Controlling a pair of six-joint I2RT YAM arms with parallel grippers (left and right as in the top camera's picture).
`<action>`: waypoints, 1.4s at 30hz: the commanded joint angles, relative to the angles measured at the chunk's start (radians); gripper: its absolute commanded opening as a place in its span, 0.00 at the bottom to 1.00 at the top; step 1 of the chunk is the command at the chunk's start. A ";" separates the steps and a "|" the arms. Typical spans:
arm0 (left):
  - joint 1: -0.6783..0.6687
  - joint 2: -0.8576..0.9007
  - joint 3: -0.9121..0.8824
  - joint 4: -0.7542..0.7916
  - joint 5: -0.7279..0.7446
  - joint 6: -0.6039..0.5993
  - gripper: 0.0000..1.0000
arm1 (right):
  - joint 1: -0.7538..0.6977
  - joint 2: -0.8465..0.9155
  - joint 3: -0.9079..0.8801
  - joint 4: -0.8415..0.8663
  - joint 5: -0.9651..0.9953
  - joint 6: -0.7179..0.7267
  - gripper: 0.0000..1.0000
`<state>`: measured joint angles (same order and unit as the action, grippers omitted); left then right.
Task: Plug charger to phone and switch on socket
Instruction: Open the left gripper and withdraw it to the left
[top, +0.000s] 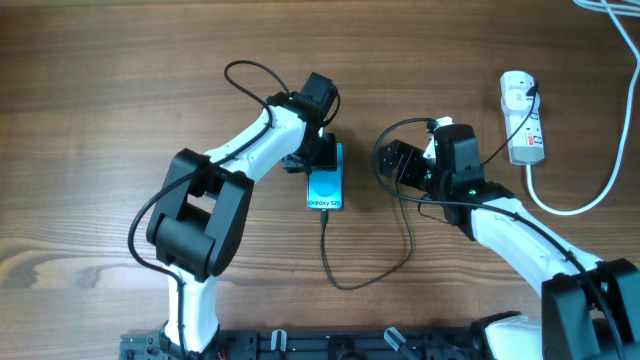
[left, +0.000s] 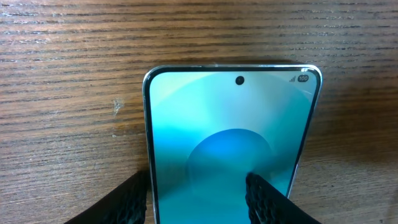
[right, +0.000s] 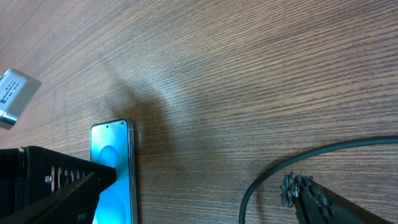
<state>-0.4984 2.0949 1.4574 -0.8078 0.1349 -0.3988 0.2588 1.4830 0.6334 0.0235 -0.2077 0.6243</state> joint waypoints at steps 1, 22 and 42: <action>-0.003 0.024 -0.020 -0.003 -0.024 -0.002 0.54 | -0.001 -0.001 0.019 0.005 0.017 0.006 1.00; 0.126 0.020 -0.019 -0.014 0.187 0.002 1.00 | -0.001 -0.001 0.019 0.005 0.017 0.005 1.00; 0.512 0.016 -0.019 -0.085 0.190 0.001 1.00 | -0.001 -0.001 0.019 0.010 0.017 0.005 1.00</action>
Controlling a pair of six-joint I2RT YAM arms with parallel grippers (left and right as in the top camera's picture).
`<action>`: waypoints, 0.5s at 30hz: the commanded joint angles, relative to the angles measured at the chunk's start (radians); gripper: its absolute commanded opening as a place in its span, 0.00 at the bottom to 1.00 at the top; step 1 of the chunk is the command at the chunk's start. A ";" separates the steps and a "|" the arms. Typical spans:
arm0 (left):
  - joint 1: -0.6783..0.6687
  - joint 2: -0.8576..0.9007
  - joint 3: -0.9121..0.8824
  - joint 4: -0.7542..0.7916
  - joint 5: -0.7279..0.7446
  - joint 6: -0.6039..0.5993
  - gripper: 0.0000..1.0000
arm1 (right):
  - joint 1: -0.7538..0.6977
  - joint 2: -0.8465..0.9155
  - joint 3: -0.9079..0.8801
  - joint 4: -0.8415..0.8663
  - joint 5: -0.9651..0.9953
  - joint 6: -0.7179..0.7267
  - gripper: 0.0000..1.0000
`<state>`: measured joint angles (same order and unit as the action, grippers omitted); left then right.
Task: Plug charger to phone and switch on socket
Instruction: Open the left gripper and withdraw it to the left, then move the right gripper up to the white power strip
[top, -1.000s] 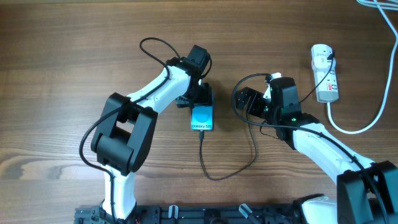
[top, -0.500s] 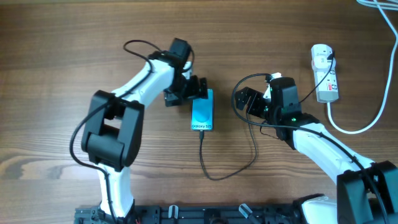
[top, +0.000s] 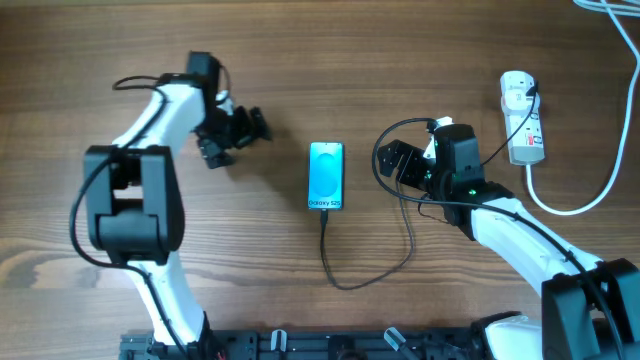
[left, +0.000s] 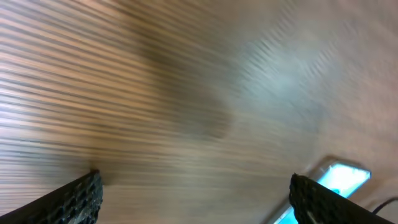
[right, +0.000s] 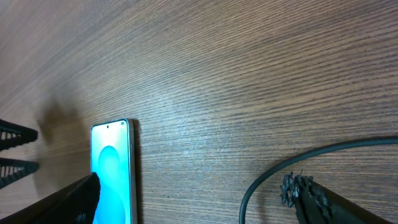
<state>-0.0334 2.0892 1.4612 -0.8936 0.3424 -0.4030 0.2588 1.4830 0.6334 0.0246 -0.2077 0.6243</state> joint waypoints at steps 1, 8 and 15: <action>0.057 0.022 -0.023 0.000 -0.018 0.005 1.00 | -0.001 -0.001 0.019 0.008 0.017 0.005 1.00; 0.077 0.022 -0.023 0.002 -0.018 0.005 1.00 | -0.001 -0.001 0.019 0.007 0.016 0.006 1.00; 0.077 0.022 -0.023 0.003 -0.018 0.005 1.00 | -0.002 -0.006 0.022 -0.011 0.000 0.004 1.00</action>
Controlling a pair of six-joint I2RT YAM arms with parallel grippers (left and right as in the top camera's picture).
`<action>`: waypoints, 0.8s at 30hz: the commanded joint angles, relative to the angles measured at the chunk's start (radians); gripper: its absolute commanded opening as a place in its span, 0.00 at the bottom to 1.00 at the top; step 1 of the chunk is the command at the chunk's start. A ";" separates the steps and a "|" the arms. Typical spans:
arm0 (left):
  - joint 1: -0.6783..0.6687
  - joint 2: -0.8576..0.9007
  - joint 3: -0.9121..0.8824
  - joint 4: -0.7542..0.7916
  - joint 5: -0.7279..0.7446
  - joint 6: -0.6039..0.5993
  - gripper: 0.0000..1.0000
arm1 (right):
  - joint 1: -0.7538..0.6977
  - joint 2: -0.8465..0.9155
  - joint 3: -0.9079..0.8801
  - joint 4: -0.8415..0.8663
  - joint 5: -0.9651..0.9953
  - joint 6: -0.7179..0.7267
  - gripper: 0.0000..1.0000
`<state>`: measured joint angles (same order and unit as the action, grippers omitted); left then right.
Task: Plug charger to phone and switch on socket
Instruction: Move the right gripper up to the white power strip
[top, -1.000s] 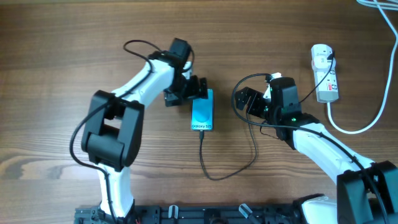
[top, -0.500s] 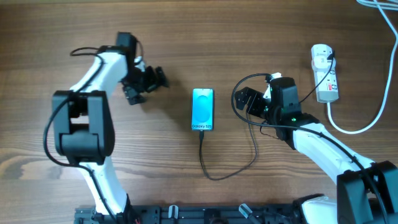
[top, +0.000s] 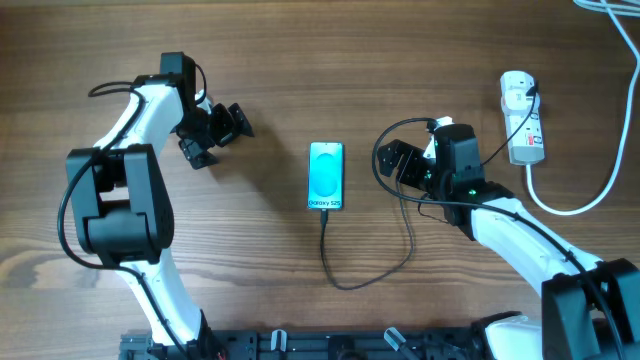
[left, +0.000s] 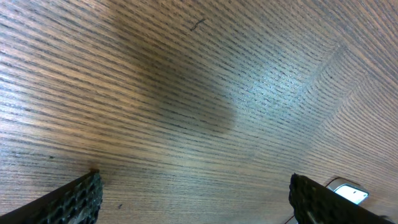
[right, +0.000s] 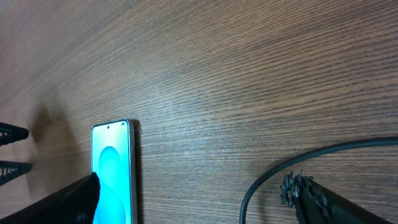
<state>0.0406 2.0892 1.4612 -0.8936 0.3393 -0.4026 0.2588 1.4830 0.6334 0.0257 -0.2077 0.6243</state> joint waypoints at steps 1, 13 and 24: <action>0.003 0.022 -0.023 0.003 -0.015 0.005 1.00 | -0.002 -0.010 0.027 -0.030 -0.002 0.004 1.00; 0.003 0.022 -0.023 0.003 -0.022 0.005 1.00 | -0.116 -0.048 0.405 -0.652 0.015 -0.092 1.00; 0.003 0.022 -0.023 0.003 -0.022 0.005 1.00 | -0.289 -0.045 0.606 -0.922 0.215 -0.127 1.00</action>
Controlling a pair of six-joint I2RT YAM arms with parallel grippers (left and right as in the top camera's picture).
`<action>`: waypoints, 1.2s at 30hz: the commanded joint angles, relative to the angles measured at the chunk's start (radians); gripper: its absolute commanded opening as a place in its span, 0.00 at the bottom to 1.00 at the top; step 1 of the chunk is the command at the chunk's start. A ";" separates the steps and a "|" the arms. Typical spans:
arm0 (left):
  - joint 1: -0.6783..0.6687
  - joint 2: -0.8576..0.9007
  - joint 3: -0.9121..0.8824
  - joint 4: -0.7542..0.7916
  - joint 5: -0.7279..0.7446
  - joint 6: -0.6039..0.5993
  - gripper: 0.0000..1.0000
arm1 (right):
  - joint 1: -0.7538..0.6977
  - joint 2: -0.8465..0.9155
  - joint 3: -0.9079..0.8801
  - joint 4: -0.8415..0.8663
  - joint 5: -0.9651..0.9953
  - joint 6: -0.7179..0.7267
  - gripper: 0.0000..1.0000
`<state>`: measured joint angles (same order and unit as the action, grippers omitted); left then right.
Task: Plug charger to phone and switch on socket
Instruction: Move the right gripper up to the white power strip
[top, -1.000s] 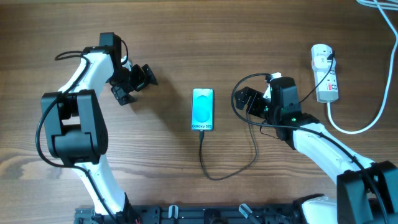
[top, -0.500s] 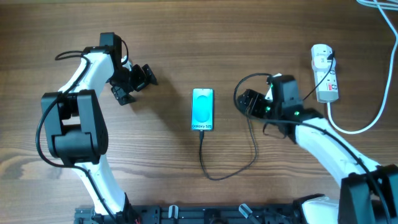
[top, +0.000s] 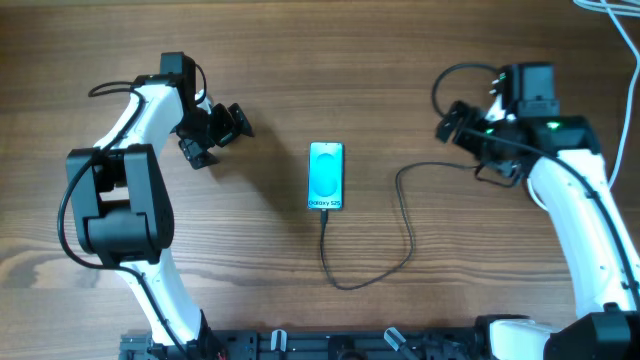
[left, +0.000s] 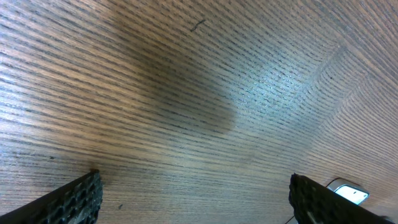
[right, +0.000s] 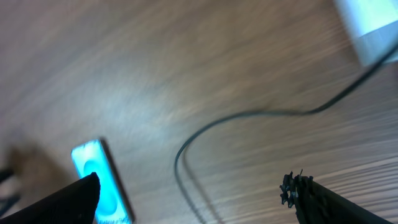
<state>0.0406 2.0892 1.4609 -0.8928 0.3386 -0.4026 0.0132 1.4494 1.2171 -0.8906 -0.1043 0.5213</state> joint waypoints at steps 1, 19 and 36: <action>0.003 0.022 -0.023 0.002 -0.021 0.005 1.00 | -0.066 -0.005 0.023 -0.004 0.161 -0.024 1.00; 0.003 0.022 -0.023 0.003 -0.021 0.005 1.00 | -0.164 0.039 0.011 0.029 0.156 -0.056 1.00; 0.003 0.022 -0.023 0.002 -0.021 0.005 1.00 | -0.217 0.214 0.011 0.323 0.631 0.179 1.00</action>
<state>0.0406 2.0892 1.4605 -0.8925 0.3382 -0.4026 -0.1780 1.5795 1.2201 -0.5869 0.4294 0.6285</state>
